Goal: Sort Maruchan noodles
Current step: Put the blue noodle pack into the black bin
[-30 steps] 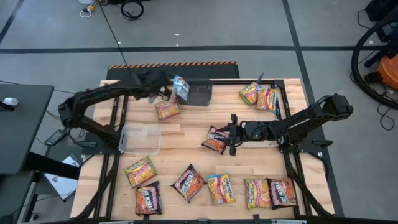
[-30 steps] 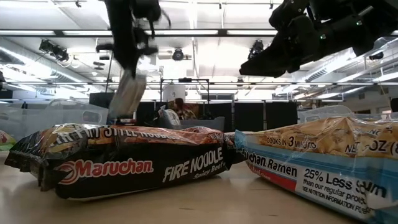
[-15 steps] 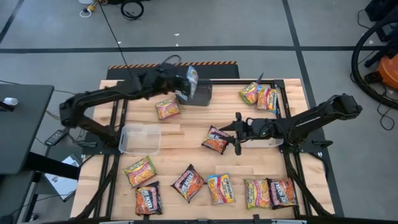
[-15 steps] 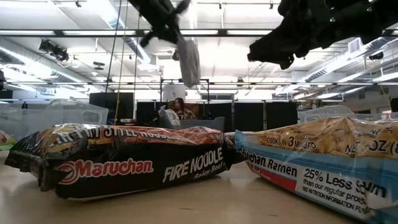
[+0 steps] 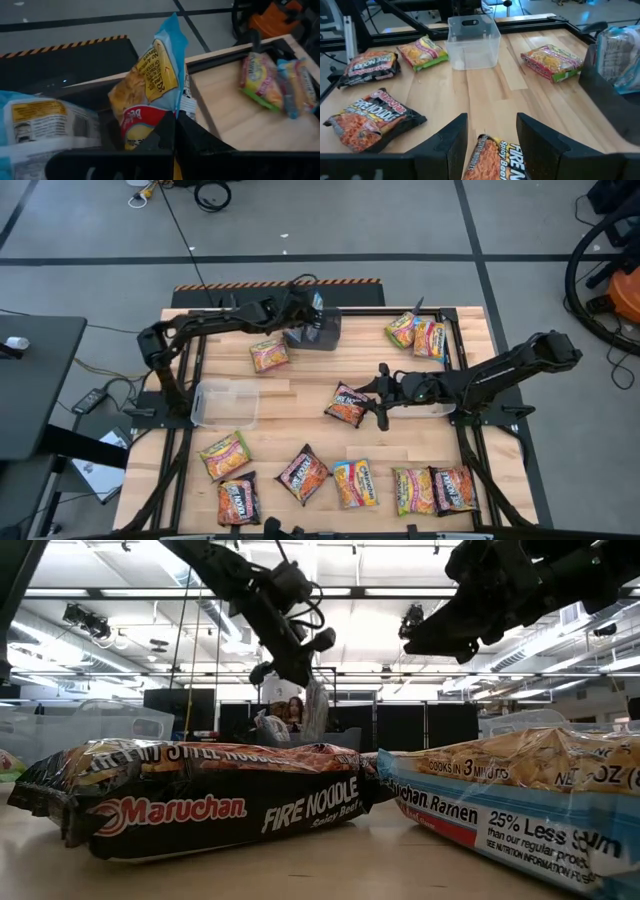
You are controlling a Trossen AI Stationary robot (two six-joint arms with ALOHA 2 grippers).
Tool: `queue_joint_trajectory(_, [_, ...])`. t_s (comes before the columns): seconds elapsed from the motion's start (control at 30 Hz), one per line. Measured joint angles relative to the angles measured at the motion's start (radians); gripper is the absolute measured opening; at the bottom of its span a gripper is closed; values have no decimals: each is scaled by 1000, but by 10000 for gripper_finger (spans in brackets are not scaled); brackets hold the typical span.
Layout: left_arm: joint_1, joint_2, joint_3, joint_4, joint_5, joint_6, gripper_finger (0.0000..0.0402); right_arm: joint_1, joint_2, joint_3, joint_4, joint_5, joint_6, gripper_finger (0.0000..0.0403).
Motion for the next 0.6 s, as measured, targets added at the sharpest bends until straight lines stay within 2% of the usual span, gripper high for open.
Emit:
queue_joint_trajectory(0.2, [39,10,0,-7,-3,27,7,-31,26,0,18,51,-8,174])
queue_joint_trajectory(0.43, [53,10,0,-7,27,33,7,-125,28,0,76,29,-31,174])
queue_joint_trajectory(0.6, [53,10,0,26,66,27,8,-210,66,1,191,21,-100,174])
